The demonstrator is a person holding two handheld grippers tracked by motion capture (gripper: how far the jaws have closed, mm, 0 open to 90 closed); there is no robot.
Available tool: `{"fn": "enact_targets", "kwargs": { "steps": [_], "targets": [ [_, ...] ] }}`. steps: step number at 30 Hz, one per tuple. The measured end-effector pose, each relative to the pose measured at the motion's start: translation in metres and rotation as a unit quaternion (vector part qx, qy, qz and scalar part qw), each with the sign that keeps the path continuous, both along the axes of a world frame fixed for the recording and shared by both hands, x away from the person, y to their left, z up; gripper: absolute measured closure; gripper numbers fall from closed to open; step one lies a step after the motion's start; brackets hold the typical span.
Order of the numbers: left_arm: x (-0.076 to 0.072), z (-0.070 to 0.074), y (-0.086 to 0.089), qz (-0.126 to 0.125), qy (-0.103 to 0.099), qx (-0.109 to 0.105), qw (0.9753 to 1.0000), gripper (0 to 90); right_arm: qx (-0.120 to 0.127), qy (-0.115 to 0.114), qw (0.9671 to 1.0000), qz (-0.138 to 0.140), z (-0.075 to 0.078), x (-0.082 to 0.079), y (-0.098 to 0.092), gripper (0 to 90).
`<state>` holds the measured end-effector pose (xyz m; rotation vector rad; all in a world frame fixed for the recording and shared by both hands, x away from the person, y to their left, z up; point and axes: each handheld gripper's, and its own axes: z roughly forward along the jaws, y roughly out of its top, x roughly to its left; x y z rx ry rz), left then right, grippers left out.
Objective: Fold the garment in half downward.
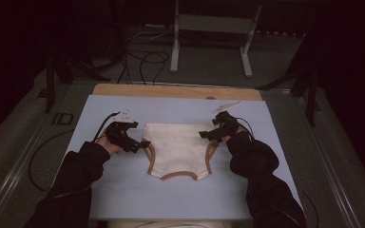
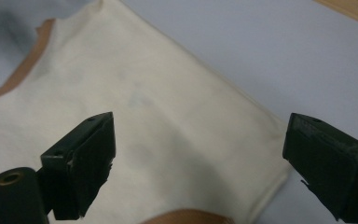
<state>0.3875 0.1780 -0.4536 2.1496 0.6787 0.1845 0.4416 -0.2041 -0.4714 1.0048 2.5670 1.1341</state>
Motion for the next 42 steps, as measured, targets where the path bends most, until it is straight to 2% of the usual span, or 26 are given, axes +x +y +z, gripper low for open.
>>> {"fn": "enact_targets", "kwargs": {
  "steps": [8,14,17,18,23,42],
  "targets": [
    [-0.018,0.007,-0.003,-0.022,-0.018,-0.002,0.9996,0.2,0.001,-0.008,0.9997,0.021,0.006,0.001,0.019,9.4],
    [-0.031,0.009,-0.007,-0.035,-0.024,-0.005,0.9991,0.2,0.0,-0.013,0.9993,0.035,0.008,0.002,0.033,9.3],
    [-0.033,0.009,-0.008,-0.037,-0.024,-0.006,0.999,0.2,0.002,-0.01,0.9993,0.037,0.009,0.002,0.038,9.4],
    [-0.04,0.009,-0.012,-0.046,-0.027,-0.006,0.9986,0.2,0.002,-0.014,0.999,0.043,0.01,0.004,0.044,9.3],
    [-0.048,0.006,-0.012,-0.051,-0.029,0.002,0.9983,0.1,0.006,-0.017,0.9984,0.055,0.013,0.004,0.056,9.4],
    [-0.064,-0.013,-0.009,-0.067,-0.025,0.01,0.9974,0.1,0.008,-0.016,0.9967,0.079,0.015,0.009,0.095,9.4]
  ]
}}
